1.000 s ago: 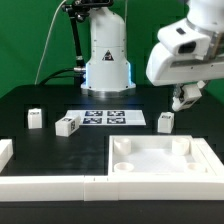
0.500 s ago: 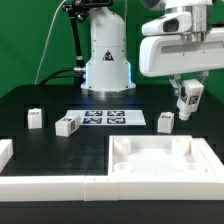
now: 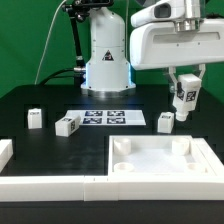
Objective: Assemble one leg
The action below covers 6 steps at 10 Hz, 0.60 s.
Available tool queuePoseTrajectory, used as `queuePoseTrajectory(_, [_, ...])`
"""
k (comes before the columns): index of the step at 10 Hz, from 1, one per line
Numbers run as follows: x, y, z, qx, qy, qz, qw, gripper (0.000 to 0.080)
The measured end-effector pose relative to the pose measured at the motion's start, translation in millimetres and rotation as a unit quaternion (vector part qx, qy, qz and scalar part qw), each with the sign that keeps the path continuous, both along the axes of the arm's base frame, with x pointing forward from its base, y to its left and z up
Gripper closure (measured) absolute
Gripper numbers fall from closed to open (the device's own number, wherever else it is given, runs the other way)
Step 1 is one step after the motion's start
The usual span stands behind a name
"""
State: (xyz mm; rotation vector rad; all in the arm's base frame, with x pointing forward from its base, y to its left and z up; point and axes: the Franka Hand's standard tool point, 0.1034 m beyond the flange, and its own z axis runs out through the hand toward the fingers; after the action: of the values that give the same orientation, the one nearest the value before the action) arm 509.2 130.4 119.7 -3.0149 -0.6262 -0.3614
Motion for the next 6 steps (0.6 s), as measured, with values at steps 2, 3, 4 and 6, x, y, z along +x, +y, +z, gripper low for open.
queuePoseTrajectory(2, [1.4, -1.8, -0.5, -0.001, 0.001, -0.001, 1.000, 0.0508])
queuePoseTrajectory(3, [13.6, -8.9, 1.1, -0.002, 0.003, -0.006, 1.000, 0.0508])
queuePoseTrajectory(4, [34.6, -15.5, 4.5, 0.001, -0.001, -0.015, 1.000, 0.0508])
queuePoseTrajectory(6, [66.4, -12.1, 9.5, 0.005, -0.012, -0.015, 1.000, 0.0508])
